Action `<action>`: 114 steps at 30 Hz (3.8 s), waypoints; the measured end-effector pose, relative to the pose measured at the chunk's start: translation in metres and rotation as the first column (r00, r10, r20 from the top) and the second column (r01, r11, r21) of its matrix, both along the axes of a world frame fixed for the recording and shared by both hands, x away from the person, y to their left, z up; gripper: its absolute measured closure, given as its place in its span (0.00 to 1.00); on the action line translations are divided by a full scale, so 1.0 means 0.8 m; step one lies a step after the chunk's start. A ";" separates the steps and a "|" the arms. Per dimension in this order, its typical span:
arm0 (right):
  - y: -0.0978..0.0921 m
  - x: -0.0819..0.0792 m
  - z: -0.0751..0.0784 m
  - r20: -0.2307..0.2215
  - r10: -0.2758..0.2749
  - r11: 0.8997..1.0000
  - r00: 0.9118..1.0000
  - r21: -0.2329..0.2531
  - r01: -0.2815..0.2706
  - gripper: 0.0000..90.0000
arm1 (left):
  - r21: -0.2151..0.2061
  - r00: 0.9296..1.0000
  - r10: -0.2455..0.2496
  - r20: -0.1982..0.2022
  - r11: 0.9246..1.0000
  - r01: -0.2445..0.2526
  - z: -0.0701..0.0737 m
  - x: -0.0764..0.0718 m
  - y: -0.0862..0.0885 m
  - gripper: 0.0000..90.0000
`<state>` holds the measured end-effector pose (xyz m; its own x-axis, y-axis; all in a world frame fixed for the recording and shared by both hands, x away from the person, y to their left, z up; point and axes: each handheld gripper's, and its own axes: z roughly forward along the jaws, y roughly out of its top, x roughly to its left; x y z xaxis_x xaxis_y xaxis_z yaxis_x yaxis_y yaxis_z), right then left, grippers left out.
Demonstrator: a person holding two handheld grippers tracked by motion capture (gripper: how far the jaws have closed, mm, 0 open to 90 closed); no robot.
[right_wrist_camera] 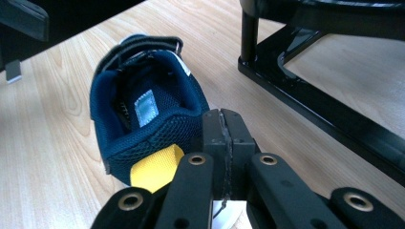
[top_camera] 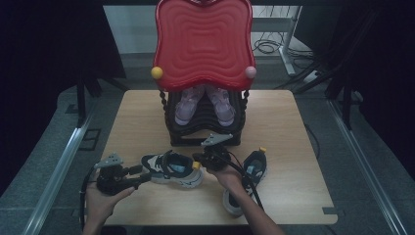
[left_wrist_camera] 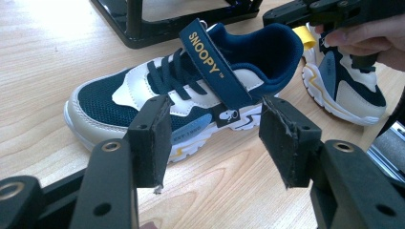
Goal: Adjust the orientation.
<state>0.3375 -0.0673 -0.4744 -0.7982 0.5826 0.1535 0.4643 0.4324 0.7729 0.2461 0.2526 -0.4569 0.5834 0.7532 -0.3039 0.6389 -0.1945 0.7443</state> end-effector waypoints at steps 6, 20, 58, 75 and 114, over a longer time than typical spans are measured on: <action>0.006 -0.002 -0.004 0.011 0.003 1.000 1.000 -0.023 -0.002 0.99 | -0.002 1.000 0.010 0.000 1.000 -0.010 -0.001 -0.001 0.006 0.50; 0.012 -0.015 -0.003 0.004 0.055 0.998 0.998 -0.040 -0.055 1.00 | -0.005 1.000 0.016 0.000 1.000 -0.016 0.000 -0.001 0.010 0.50; 0.048 -0.061 -0.007 -0.013 0.243 0.970 0.970 -0.018 -0.243 0.99 | -0.020 0.999 0.048 0.014 0.999 -0.048 0.003 -0.004 0.027 0.49; 0.063 -0.067 -0.015 -0.036 0.274 0.961 0.961 -0.037 -0.276 0.99 | -0.016 0.998 0.061 0.017 0.998 -0.061 0.004 -0.005 0.032 0.49; 0.161 -0.094 -0.034 -0.041 0.440 0.897 0.897 -0.008 -0.441 0.99 | -0.060 0.990 0.135 0.053 0.990 -0.131 0.015 -0.013 0.069 0.49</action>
<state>0.2623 0.0616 -0.5019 -0.9677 0.1752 0.1810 0.2511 0.6120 0.7500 0.2354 0.3077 -0.4446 0.4966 0.8079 -0.3173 0.6130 -0.0676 0.7872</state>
